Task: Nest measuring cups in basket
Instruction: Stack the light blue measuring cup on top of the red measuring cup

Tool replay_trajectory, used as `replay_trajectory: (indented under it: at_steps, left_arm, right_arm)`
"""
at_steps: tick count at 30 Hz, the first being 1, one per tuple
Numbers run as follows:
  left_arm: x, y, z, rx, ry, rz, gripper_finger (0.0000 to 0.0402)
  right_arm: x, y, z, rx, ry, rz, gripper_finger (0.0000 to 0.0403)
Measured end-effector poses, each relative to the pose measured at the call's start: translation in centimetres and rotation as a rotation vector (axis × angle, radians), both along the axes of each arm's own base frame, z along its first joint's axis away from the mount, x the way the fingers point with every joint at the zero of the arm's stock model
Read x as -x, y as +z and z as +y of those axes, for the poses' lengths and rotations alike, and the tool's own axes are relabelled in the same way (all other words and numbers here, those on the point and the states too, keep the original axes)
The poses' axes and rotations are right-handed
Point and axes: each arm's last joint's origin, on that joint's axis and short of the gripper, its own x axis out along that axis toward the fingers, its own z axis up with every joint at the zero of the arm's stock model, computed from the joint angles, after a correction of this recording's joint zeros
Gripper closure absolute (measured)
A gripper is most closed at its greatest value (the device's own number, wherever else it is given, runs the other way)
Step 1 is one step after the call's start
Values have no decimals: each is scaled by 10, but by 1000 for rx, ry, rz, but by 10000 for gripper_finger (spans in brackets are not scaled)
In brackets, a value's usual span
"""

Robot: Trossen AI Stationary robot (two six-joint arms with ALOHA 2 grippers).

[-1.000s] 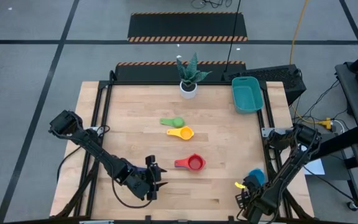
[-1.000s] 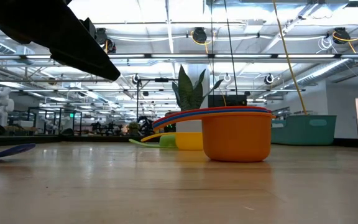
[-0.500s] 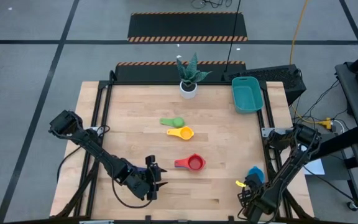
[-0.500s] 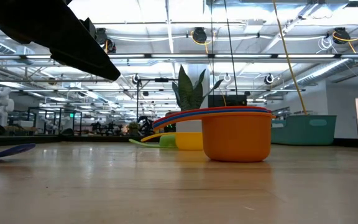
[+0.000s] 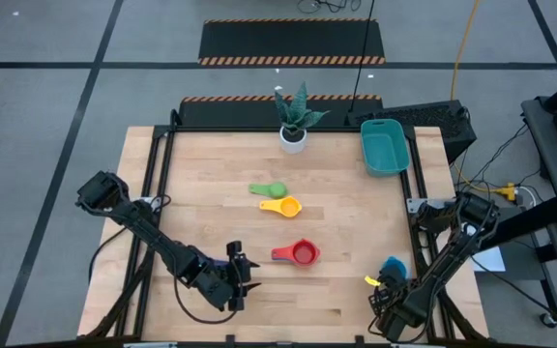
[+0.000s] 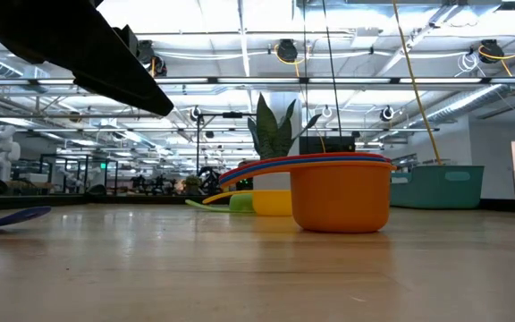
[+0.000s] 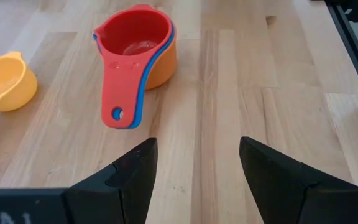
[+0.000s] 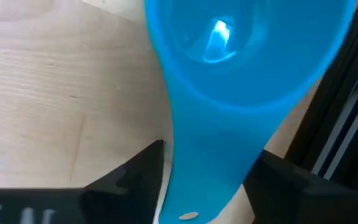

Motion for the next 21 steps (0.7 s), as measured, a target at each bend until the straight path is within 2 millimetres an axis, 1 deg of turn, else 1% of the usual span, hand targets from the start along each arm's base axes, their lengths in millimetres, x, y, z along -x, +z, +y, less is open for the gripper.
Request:
replay_trajectory:
  at_steps: [7,12,15,17,21]
  left_arm:
    - [-5,0,8,-42,-5,3,172]
    - [-13,0,21,-84,7,7,172]
    - [-20,0,32,-100,33,10,172]
    - [-25,0,41,-112,52,13,172]
    - [-33,1,57,-129,86,15,172]
  right_arm:
    - [0,0,0,-7,23,2,286]
    - [0,2,-1,-2,69,-23,302]
    - [0,9,-4,6,95,-79,301]
    - [-2,16,-8,8,112,-123,307]
    - [-4,29,-16,16,150,-197,340]
